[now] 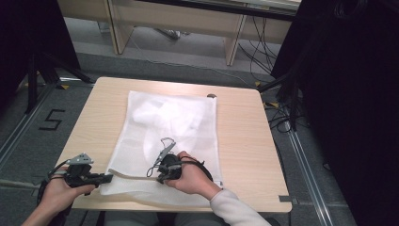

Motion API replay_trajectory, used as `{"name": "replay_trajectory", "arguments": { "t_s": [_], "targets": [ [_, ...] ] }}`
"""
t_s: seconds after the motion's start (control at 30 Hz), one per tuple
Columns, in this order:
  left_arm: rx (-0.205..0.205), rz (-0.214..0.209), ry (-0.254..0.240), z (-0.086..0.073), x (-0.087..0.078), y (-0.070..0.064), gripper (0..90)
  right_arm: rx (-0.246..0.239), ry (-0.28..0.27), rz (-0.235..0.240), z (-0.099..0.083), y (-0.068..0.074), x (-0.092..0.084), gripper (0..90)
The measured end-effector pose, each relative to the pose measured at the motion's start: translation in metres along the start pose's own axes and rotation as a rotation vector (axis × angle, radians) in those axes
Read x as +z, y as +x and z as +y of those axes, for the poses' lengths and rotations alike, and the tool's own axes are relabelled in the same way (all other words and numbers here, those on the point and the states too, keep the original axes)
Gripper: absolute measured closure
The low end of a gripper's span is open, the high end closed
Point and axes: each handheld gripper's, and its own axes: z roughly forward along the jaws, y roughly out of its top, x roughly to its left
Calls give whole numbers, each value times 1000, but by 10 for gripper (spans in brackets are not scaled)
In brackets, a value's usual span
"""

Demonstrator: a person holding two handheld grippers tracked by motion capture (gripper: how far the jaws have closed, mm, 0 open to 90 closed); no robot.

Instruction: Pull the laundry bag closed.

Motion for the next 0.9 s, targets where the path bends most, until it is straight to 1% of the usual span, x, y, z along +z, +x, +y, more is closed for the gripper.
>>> {"name": "replay_trajectory", "arguments": {
  "t_s": [0.07,0.17,0.2,0.23,0.37,0.4,0.43,0.47,0.5,0.53,0.57,0.63,0.67,0.7,0.73,0.8,0.87,0.9],
  "targets": [
    [-5,5,-1,0,0,0,854,9,-1,-3,-1,0,-1,828],
    [-4,6,-1,0,0,0,854,4,4,-7,-3,-1,-1,828],
    [-2,8,12,0,0,0,854,12,3,-7,-4,-1,-2,827],
    [-5,5,-1,0,0,0,854,12,4,-6,-4,-1,-2,828],
    [-5,4,-1,0,0,0,854,9,4,-11,-5,-2,-4,828],
    [-18,-1,-12,0,1,-1,854,9,4,-10,-6,-2,-4,828],
    [-4,4,0,0,1,0,854,18,3,-7,-6,-2,-5,828],
    [-6,5,-2,0,1,0,854,17,9,-10,-7,-2,-5,827],
    [-2,13,7,0,0,0,854,15,8,-10,-7,-3,-5,828],
    [-5,7,10,0,0,0,854,17,9,-14,-8,-3,-5,827],
    [-20,4,-13,0,1,-1,854,15,9,-18,-8,-3,-6,828],
    [-18,8,-7,0,1,-1,853,18,10,-10,-9,-4,-7,827],
    [-19,7,-8,0,1,-1,854,17,12,-15,-9,-4,-8,828],
    [-23,3,5,0,0,-1,854,14,8,-17,-9,-4,-8,827],
    [-23,4,11,0,0,-1,854,33,5,-7,-10,-4,-9,828],
    [-23,4,10,0,1,-1,854,37,17,-21,-11,-3,-9,828],
    [-24,5,10,0,0,-1,854,31,18,-22,-12,-4,-9,827],
    [-22,6,11,0,0,-1,854,21,15,-18,-12,-5,-9,828]
  ]
}}
